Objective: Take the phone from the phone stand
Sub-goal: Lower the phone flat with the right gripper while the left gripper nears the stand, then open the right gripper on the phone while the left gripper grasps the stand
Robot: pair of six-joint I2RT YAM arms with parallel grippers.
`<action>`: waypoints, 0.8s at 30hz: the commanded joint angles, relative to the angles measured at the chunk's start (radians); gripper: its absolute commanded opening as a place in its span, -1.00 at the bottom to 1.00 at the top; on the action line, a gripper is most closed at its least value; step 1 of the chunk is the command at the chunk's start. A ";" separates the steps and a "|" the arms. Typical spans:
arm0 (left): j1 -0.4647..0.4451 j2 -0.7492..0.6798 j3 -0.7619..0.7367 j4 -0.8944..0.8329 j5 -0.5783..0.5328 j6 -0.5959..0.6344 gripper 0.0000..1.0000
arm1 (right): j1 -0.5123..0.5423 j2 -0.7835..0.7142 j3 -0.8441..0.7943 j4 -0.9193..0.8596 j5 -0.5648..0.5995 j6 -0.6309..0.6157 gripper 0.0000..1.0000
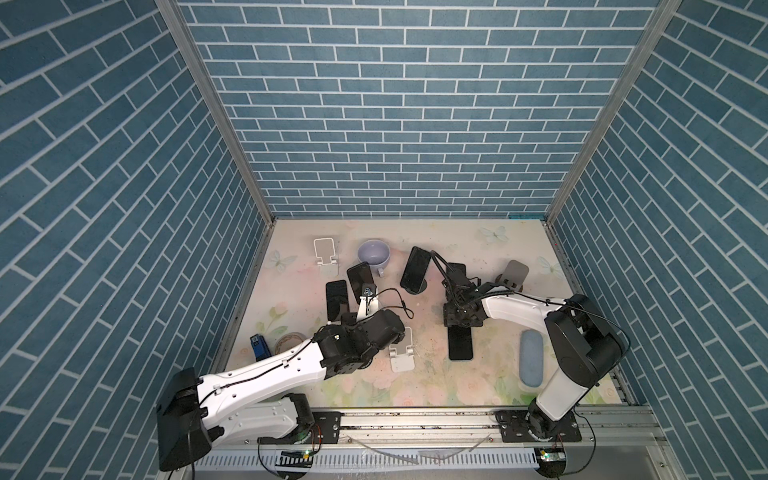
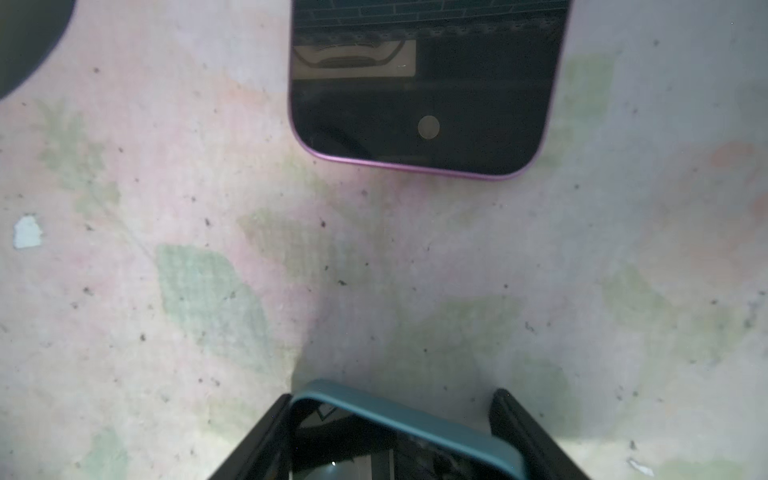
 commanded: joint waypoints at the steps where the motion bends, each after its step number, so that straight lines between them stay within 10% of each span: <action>1: -0.013 0.016 0.026 -0.028 -0.035 -0.027 0.99 | -0.004 0.023 -0.035 -0.002 0.019 0.046 0.05; 24: -0.014 0.003 -0.003 -0.017 -0.026 -0.023 0.99 | -0.003 0.065 -0.041 0.007 0.040 0.092 0.24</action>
